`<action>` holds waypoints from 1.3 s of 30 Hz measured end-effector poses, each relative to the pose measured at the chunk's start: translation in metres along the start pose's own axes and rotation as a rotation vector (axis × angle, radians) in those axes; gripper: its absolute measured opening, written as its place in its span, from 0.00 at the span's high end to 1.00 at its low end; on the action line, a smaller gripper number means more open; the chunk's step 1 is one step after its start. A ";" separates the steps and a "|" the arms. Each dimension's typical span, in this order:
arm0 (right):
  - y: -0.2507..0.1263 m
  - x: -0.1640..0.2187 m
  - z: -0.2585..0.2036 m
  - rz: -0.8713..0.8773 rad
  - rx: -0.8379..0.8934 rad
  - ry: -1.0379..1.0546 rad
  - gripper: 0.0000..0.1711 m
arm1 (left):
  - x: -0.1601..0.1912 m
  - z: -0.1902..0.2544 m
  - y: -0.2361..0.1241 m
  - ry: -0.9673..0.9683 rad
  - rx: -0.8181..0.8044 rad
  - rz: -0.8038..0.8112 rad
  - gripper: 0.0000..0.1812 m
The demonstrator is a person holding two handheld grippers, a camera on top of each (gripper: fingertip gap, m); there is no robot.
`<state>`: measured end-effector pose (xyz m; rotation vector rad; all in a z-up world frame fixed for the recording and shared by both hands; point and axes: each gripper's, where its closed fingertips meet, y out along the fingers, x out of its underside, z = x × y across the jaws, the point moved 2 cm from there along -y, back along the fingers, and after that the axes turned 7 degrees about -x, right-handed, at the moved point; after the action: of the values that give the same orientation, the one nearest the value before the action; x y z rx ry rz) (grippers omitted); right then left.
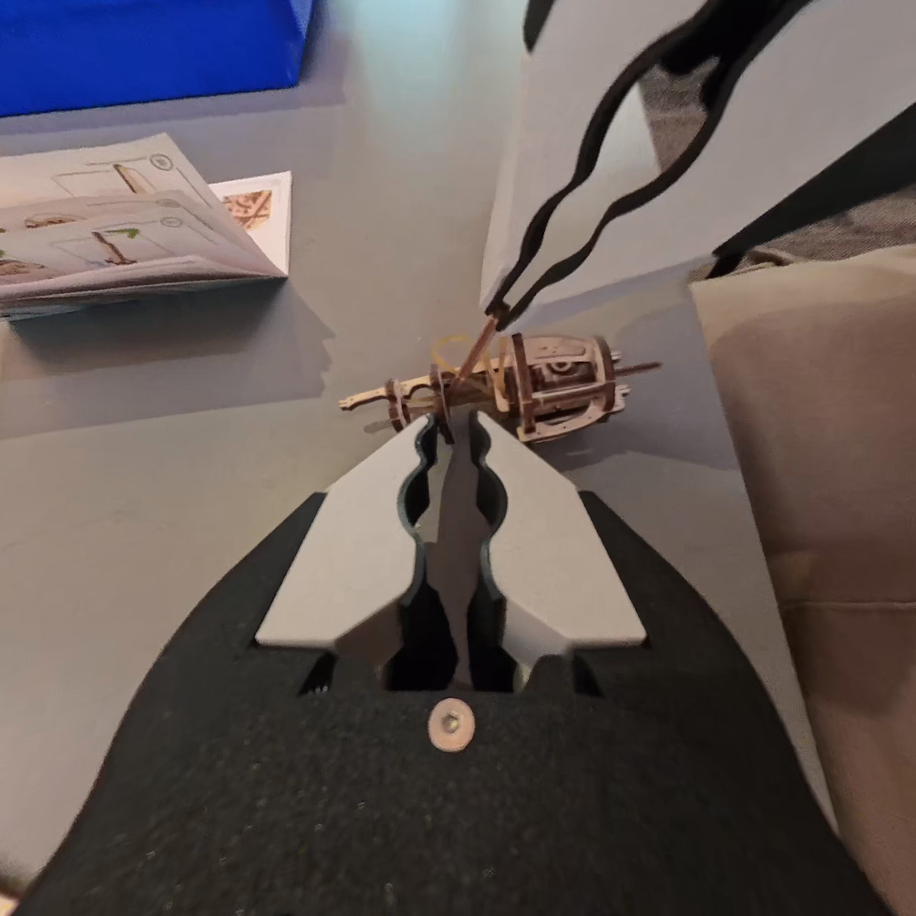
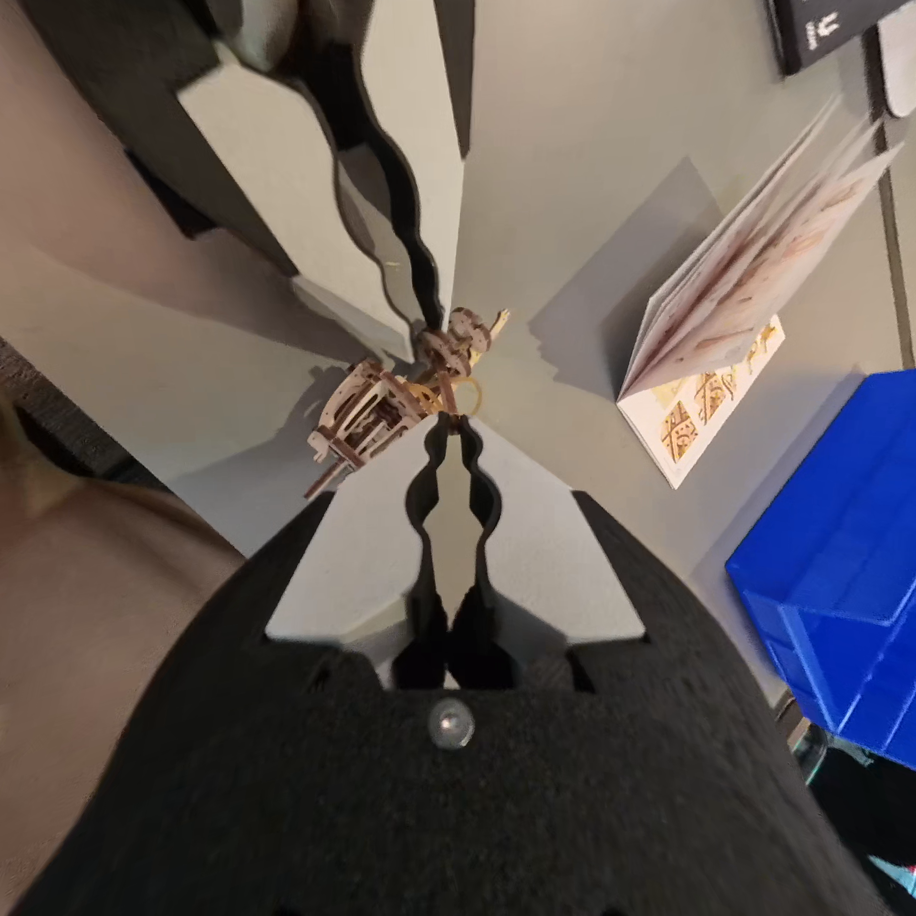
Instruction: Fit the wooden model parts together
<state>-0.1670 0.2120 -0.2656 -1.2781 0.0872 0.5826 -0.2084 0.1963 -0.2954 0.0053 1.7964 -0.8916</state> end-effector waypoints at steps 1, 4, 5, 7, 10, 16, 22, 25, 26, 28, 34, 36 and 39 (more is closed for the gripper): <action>0.001 -0.001 0.001 -0.011 -0.024 -0.004 0.98 | 0.002 -0.002 0.002 0.011 -0.032 -0.019 0.97; 0.003 -0.002 0.006 -0.051 -0.111 0.006 0.98 | 0.002 -0.005 0.005 0.012 -0.080 -0.030 0.99; 0.004 -0.002 0.007 -0.066 -0.151 0.013 0.98 | 0.001 -0.006 0.006 -0.014 -0.086 -0.035 0.99; 0.007 -0.004 0.010 -0.093 -0.223 0.031 0.98 | 0.001 -0.007 0.006 -0.098 -0.070 -0.042 0.99; 0.013 -0.007 0.013 -0.098 -0.299 0.072 0.98 | -0.001 -0.013 0.004 -0.173 -0.068 -0.027 1.00; 0.022 -0.010 0.014 -0.043 -0.353 0.151 0.98 | 0.000 -0.010 0.001 -0.202 -0.032 -0.025 0.99; 0.021 -0.007 0.014 0.015 -0.362 0.047 0.98 | 0.009 -0.016 -0.020 -0.062 -0.009 0.034 0.96; 0.022 -0.009 0.013 0.077 -0.431 0.064 0.99 | 0.021 -0.016 -0.019 -0.006 0.033 -0.032 0.94; 0.022 -0.011 0.011 0.109 -0.458 0.059 0.99 | 0.022 -0.014 -0.017 0.009 0.043 -0.042 0.93; 0.023 -0.012 0.010 0.165 -0.495 0.044 0.98 | 0.021 -0.019 -0.014 0.031 -0.005 -0.040 0.92; 0.022 -0.011 0.006 0.231 -0.518 -0.002 0.98 | 0.013 -0.019 -0.016 0.025 0.027 0.013 0.89; 0.023 -0.011 0.007 0.219 -0.483 -0.009 0.98 | 0.012 -0.018 -0.015 0.032 0.015 0.013 0.90; 0.022 -0.011 0.008 0.200 -0.432 -0.043 0.98 | 0.014 -0.018 -0.012 0.022 0.010 -0.011 0.91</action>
<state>-0.1882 0.2189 -0.2780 -1.6867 0.0550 0.8304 -0.2339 0.1919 -0.2975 0.0117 1.8141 -0.9113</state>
